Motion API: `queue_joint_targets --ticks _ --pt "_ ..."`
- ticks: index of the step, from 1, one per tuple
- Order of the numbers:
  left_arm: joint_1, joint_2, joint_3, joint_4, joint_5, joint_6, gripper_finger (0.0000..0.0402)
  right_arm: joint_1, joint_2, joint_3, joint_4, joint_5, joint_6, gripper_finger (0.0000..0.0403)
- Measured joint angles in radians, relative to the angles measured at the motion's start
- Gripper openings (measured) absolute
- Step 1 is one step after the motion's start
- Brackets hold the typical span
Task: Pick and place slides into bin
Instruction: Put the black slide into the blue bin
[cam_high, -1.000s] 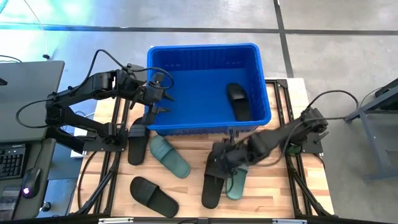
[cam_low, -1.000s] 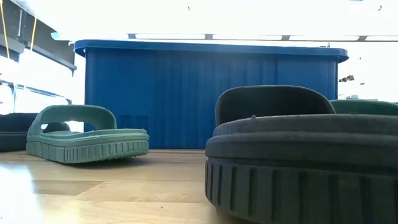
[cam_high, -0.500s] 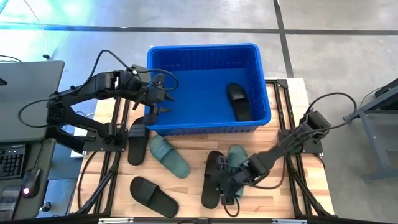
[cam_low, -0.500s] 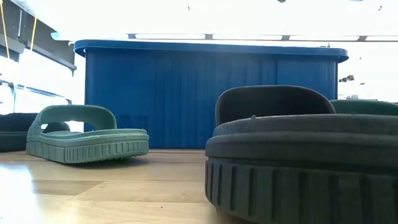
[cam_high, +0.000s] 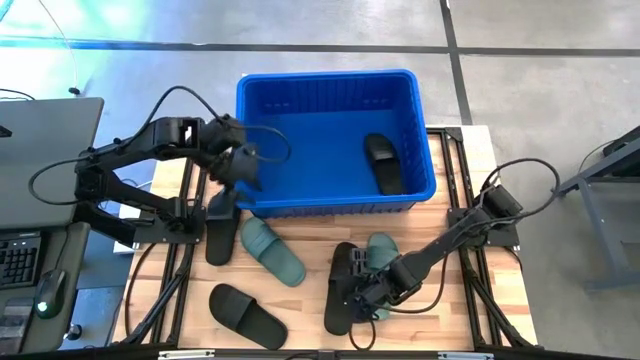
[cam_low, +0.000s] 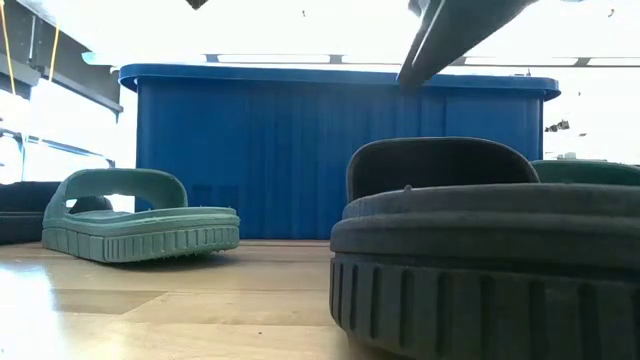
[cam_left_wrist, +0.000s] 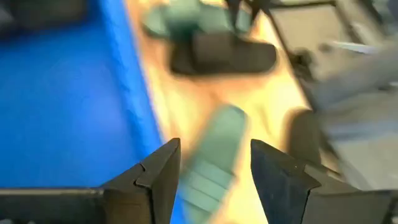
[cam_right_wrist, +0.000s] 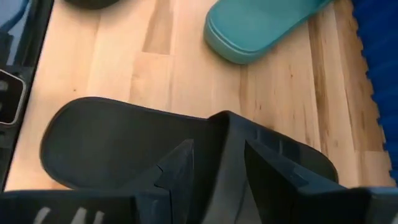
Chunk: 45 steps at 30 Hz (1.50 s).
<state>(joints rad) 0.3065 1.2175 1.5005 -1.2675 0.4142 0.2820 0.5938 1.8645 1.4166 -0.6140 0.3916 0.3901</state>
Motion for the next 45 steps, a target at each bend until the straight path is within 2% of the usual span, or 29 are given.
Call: queue_joint_targets --ticks 3,7,9,15,20,24,29,37,41,45 --pt "-0.076 -0.006 0.000 -0.081 0.012 -0.049 0.0179 -0.005 0.000 0.000 -0.012 0.012 -0.014 0.0133" --pt "-0.236 -0.019 0.000 -0.069 0.007 -0.163 0.0179 -0.011 0.000 0.000 -0.056 0.031 -0.015 0.0133" --pt "-0.342 -0.017 0.000 -0.046 -0.054 -0.250 0.0179 -0.017 0.000 0.000 -0.086 0.028 -0.017 0.0133" --pt "-0.601 0.029 0.000 -0.045 -0.346 -0.591 0.0179 -0.032 0.000 0.000 -0.124 0.027 -0.017 0.0133" --pt "-0.743 0.114 0.000 -0.046 -0.422 -0.855 0.0179 -0.053 0.000 0.000 -0.123 0.026 -0.091 0.0133" --pt "-0.829 0.223 0.000 -0.046 -0.418 -1.047 0.0179 -0.070 0.000 0.000 -0.123 0.026 -0.165 0.0133" --pt "-0.897 0.388 0.000 -0.042 -0.354 -1.249 0.0179 -0.089 0.000 0.000 -0.122 0.026 -0.181 0.0133" --pt "-0.944 0.640 0.000 -0.042 -0.186 -1.308 0.0179 -0.106 0.000 0.000 -0.122 0.026 -0.056 0.0133" --pt "-0.948 0.706 -0.001 -0.034 -0.174 -1.360 0.0179 -0.103 0.000 0.000 -0.122 0.024 0.025 0.0133" --pt "-0.948 0.720 0.000 -0.017 -0.181 -1.423 0.0179 -0.099 0.000 0.000 -0.117 0.023 0.145 0.0133"
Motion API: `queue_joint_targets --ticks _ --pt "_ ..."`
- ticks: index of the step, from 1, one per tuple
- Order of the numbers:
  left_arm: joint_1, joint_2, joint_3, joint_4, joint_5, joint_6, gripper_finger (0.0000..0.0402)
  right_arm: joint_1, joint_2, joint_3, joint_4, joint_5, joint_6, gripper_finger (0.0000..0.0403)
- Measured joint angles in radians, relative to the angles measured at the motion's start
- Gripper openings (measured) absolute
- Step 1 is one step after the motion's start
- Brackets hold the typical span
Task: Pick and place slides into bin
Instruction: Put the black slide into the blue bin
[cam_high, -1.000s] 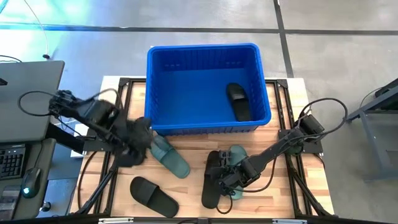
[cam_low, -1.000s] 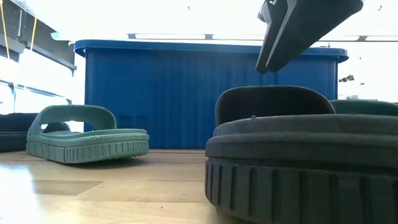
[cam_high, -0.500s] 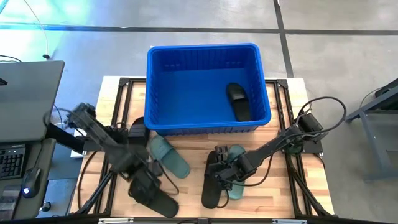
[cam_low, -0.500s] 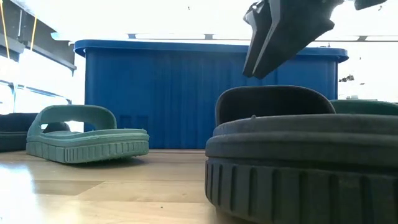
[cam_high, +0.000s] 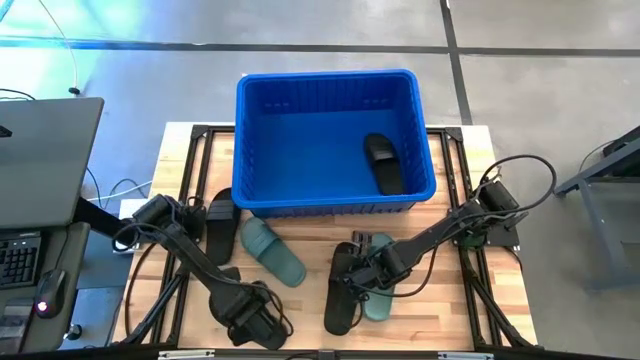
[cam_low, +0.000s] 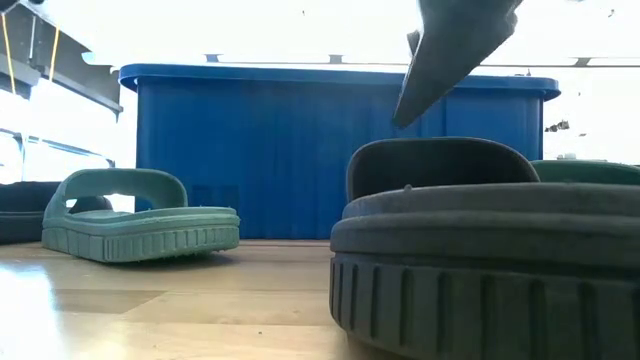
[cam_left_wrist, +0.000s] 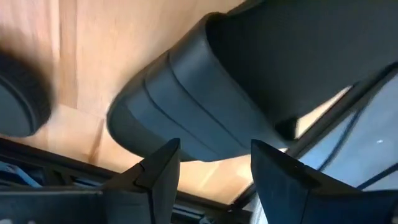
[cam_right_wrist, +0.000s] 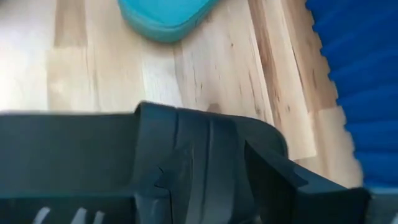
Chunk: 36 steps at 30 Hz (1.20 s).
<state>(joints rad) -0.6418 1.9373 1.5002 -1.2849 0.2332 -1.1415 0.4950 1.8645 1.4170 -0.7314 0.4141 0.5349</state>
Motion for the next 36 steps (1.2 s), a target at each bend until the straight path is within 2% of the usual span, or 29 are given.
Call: queue_joint_targets --ticks 6,14,20,26,36 --pt "0.000 -0.002 0.000 0.014 -0.029 -0.087 0.0179 0.005 0.000 0.000 0.009 -0.004 0.095 0.0133" --pt "0.000 -0.001 0.000 0.134 -0.050 -0.131 0.0179 0.005 0.000 0.000 0.019 -0.028 0.090 0.0133" --pt "0.000 -0.001 0.000 0.118 -0.085 -0.195 0.0179 0.005 0.000 0.000 0.018 -0.029 0.086 0.0133" --pt "0.000 -0.001 0.000 0.089 -0.067 -0.276 0.0179 0.005 0.000 0.000 0.017 -0.040 0.086 0.0133" --pt "0.000 -0.001 0.000 0.115 -0.058 -0.345 0.0179 0.005 0.000 0.000 0.017 -0.040 -0.051 0.0133"
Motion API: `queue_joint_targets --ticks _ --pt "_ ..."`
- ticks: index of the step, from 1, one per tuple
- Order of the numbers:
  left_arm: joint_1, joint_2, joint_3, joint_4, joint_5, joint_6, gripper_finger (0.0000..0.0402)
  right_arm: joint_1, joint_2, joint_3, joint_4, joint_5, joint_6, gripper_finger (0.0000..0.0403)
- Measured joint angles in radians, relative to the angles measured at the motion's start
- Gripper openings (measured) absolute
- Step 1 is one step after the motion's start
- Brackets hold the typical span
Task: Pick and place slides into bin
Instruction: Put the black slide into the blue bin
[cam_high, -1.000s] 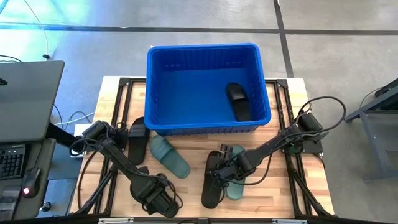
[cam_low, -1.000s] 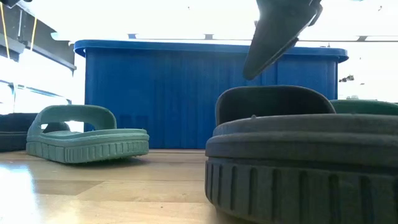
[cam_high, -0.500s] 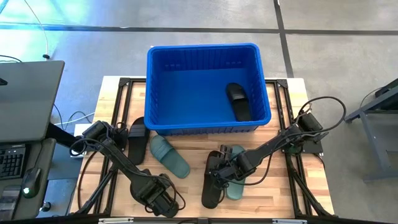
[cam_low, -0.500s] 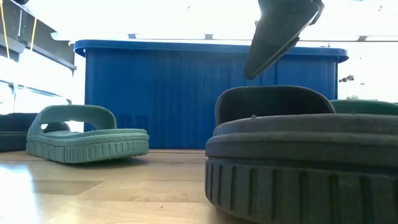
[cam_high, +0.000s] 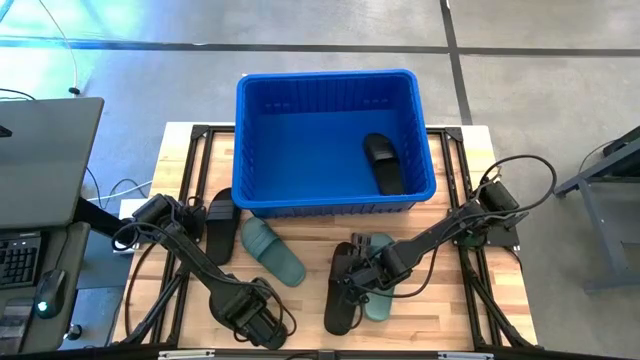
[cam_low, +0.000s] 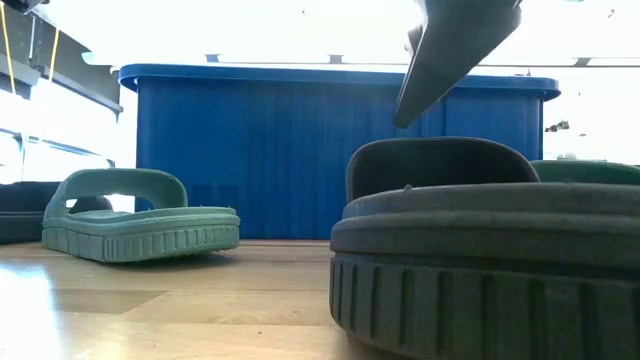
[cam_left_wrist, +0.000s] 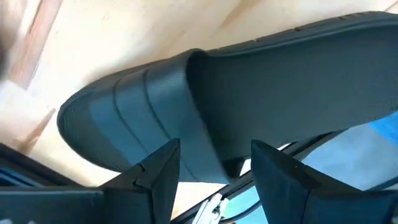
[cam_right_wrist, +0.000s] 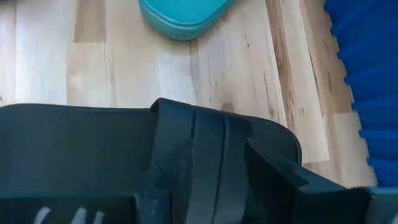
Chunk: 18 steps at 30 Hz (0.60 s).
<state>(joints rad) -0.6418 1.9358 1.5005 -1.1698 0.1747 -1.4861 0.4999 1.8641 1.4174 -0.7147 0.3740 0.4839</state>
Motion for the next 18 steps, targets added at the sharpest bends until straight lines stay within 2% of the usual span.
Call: queue_joint_targets --ticks 9,18 --pt "0.000 0.018 0.000 -0.034 0.003 -0.057 0.0179 0.000 0.000 0.000 0.000 0.000 -0.021 0.0133" --pt "0.000 0.096 0.001 -0.031 0.074 -0.082 0.0179 0.000 0.000 0.000 -0.008 -0.002 -0.056 0.0133"
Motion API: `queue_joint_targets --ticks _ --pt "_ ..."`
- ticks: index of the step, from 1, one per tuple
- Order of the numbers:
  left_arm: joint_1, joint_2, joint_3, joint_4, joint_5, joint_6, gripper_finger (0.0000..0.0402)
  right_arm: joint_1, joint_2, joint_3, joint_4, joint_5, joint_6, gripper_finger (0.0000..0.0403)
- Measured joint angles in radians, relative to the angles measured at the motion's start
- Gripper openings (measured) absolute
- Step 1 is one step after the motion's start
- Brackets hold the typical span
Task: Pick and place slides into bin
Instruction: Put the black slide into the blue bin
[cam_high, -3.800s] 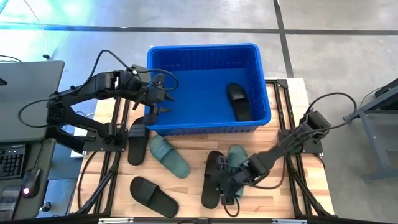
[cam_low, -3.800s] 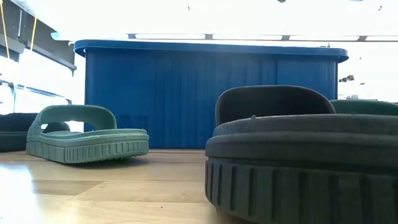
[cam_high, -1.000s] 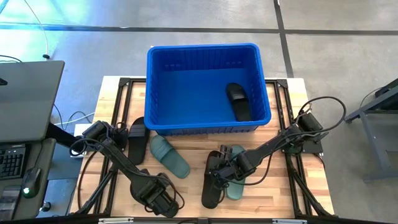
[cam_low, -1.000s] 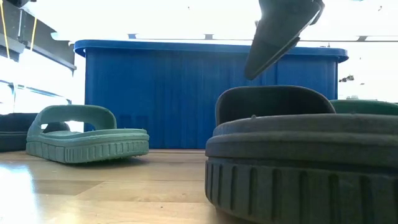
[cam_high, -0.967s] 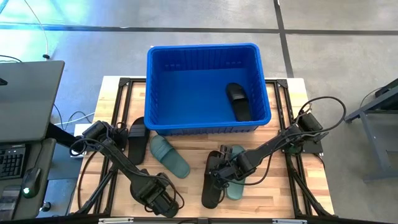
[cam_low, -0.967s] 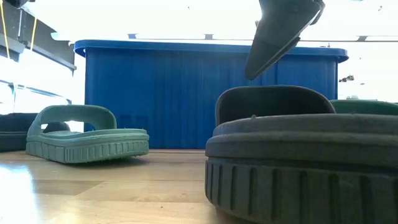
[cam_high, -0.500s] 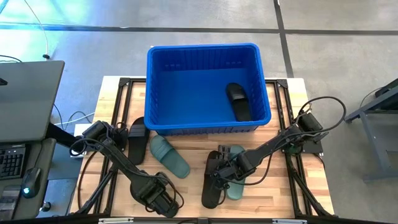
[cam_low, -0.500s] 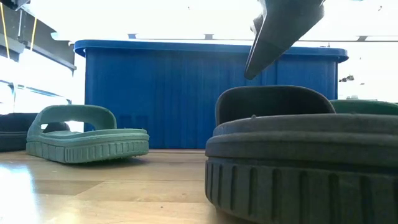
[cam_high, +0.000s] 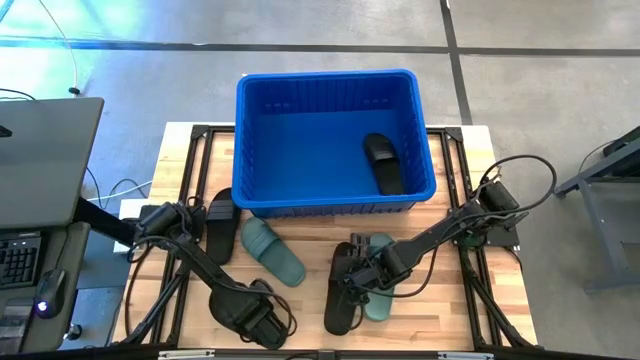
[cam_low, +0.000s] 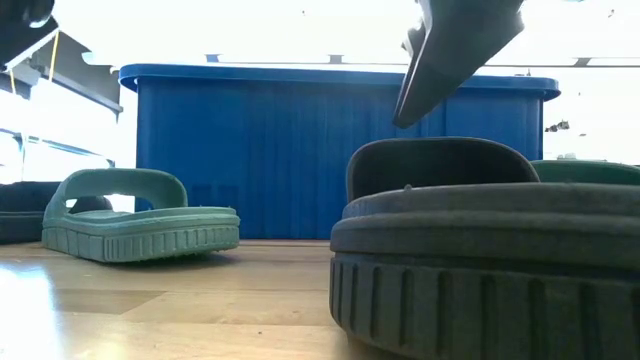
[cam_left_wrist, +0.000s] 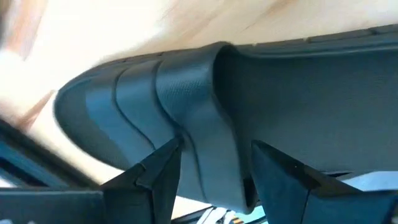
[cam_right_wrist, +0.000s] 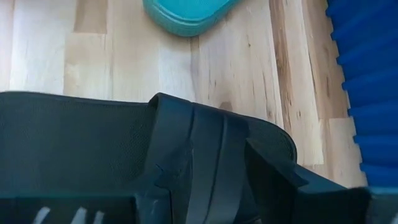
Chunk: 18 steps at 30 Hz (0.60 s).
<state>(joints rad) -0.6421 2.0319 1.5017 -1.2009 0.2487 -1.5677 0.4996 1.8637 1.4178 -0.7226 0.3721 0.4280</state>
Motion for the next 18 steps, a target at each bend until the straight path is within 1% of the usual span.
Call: queue_joint_targets --ticks 3,8,12,18 --pt "0.001 0.000 0.000 -0.032 0.007 -0.018 0.0179 0.000 0.000 0.000 0.002 0.000 -0.027 0.0133" --pt "0.000 0.002 0.032 -0.142 0.042 -0.038 0.0179 0.000 0.000 0.000 0.004 0.000 -0.028 0.0133" --pt "0.000 0.002 0.043 -0.188 0.056 -0.046 0.0179 0.000 0.000 0.000 0.006 0.000 -0.028 0.0133" --pt "0.000 0.002 0.031 -0.163 0.059 -0.071 0.0179 -0.002 0.000 0.000 0.007 0.002 -0.052 0.0133"
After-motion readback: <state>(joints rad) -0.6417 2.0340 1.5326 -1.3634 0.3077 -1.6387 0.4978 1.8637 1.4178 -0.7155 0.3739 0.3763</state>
